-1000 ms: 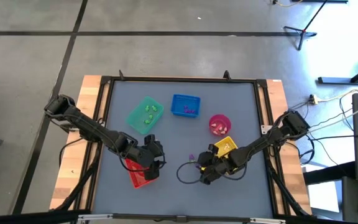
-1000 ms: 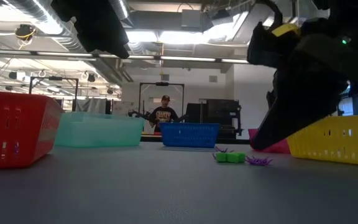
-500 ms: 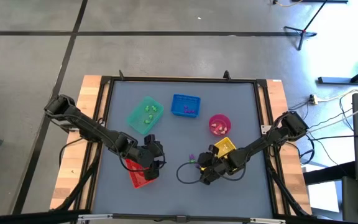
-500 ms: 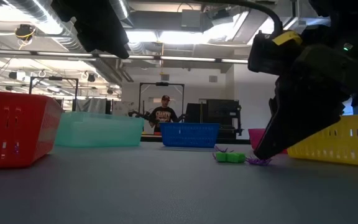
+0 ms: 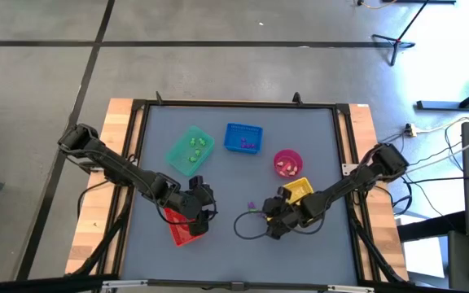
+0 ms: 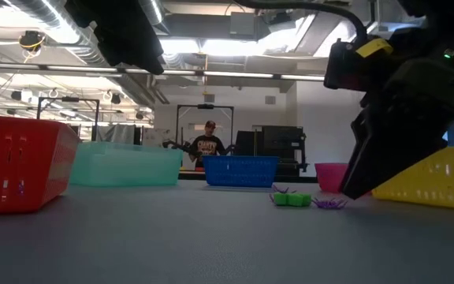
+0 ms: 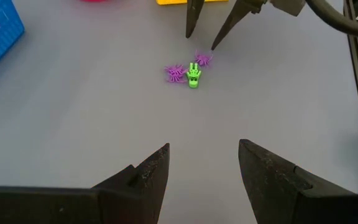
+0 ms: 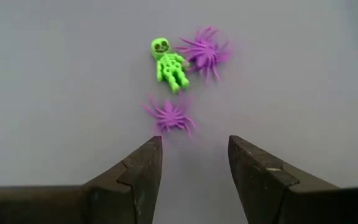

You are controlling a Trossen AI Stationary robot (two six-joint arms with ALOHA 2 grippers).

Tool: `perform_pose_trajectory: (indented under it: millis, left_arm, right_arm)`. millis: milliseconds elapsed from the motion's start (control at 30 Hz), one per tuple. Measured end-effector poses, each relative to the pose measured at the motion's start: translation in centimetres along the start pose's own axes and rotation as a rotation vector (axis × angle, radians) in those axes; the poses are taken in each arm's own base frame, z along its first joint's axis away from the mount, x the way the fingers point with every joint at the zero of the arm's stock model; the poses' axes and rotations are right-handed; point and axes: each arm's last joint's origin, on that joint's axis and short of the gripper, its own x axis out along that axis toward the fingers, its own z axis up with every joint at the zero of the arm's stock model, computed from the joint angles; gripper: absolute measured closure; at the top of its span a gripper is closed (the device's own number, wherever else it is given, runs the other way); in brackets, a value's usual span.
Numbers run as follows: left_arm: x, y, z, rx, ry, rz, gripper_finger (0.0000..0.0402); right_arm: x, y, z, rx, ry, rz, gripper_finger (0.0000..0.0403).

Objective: Sort Halloween decoration
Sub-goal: Put the purple spider toy into the blue bin

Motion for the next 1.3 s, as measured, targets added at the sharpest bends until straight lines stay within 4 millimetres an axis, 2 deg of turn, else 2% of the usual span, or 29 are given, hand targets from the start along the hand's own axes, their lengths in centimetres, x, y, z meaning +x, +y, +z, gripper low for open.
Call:
perform_pose_trajectory:
  millis: [233,500,800,1300]
  left_arm:
    - [0.0,0.0,0.0,-0.001,0.000,0.000,0.0226]
    - [0.0,0.0,0.0,-0.001,0.000,0.000,0.0226]
    - [0.0,0.0,0.0,-0.002,-0.001,-0.001,0.0226]
    - [0.0,0.0,0.0,-0.002,-0.001,-0.001,0.0226]
  right_arm:
    - [-0.3,0.1,0.2,0.003,-0.004,0.014,0.0220]
    - [-1.4,1.9,2.8,0.028,-0.087,0.071,0.0220]
    - [0.7,2.2,1.9,-0.023,-0.059,0.051,0.0220]
    - [0.8,1.8,1.6,-0.040,-0.034,-0.009,0.0220]
